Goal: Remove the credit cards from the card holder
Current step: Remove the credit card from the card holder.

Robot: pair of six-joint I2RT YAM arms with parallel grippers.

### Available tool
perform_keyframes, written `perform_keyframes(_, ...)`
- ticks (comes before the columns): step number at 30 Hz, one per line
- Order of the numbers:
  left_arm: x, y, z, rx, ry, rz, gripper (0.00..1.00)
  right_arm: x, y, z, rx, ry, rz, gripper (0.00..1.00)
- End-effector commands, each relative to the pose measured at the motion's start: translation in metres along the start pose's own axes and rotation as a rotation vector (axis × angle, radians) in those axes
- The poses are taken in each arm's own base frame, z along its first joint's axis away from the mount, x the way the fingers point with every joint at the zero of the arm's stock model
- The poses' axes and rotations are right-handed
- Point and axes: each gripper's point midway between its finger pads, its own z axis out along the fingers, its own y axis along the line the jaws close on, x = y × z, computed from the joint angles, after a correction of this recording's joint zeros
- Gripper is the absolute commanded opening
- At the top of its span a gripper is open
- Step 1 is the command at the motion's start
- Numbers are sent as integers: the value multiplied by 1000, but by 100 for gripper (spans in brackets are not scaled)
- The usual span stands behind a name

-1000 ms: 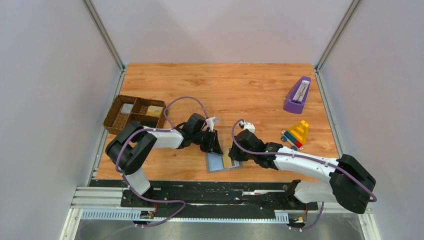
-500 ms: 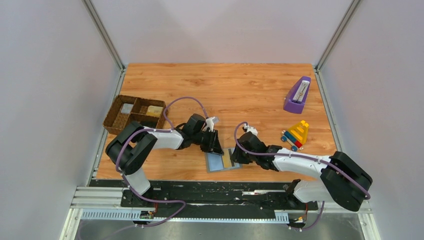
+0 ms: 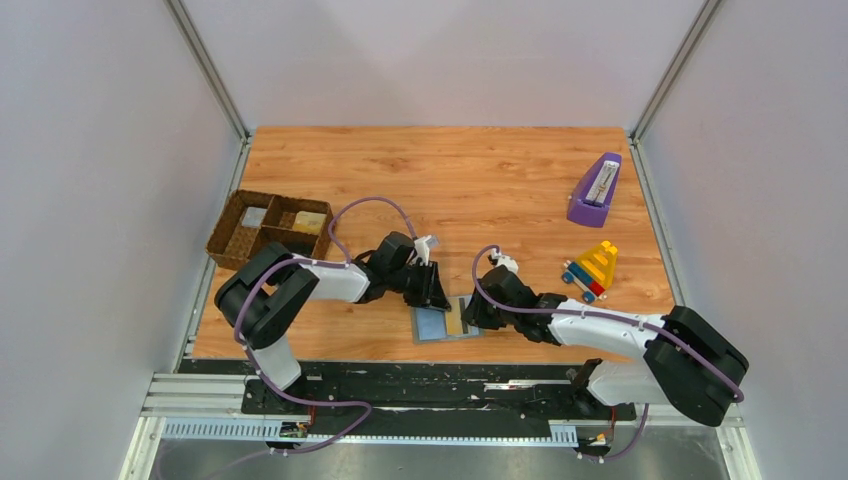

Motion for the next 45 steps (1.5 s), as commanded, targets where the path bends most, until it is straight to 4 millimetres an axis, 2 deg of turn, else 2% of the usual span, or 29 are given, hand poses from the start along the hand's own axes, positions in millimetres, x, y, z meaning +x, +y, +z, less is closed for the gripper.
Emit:
perform_keyframes(1, -1, 7, 0, -71, -37, -20, 34, 11, -13, 1, 35, 30, 12, 19)
perform_keyframes(6, -5, 7, -5, -96, -71, -37, 35, 12, -12, 1, 28, 29, 16, 19)
perform_keyframes(11, -5, -6, 2, -6, -72, -61, 32, 11, -12, 0, 24, 24, 16, 19)
perform_keyframes(14, -5, -12, 2, 32, -76, -68, 26, 11, -12, 0, 23, 24, 16, 19)
perform_keyframes(17, -8, -22, -1, 71, -88, -78, 16, 11, -13, 0, 25, 23, 17, 19)
perform_keyframes(19, -9, -29, -4, 101, -98, -82, 2, 11, -14, 0, 28, 23, 19, 19)
perform_keyframes(23, -11, -38, -9, 131, -101, -84, 0, 12, -15, 1, 34, 20, 18, 20)
perform_keyframes(27, -14, -34, -17, 78, -129, -71, 0, 11, -16, 1, 36, 18, 19, 20)
perform_keyframes(30, -12, -19, -23, -22, -125, -41, 0, 11, -16, 0, 34, 16, 15, 21)
perform_keyframes(35, -18, -13, -37, -89, -166, -24, 0, 4, -13, -2, 33, -2, -8, 22)
perform_keyframes(40, -22, -20, -48, -91, -191, -42, 0, -13, -1, -8, 5, -44, -110, 25)
perform_keyframes(45, -33, -21, -61, -115, -239, -127, 0, -39, 36, -26, -134, -204, -371, 29)
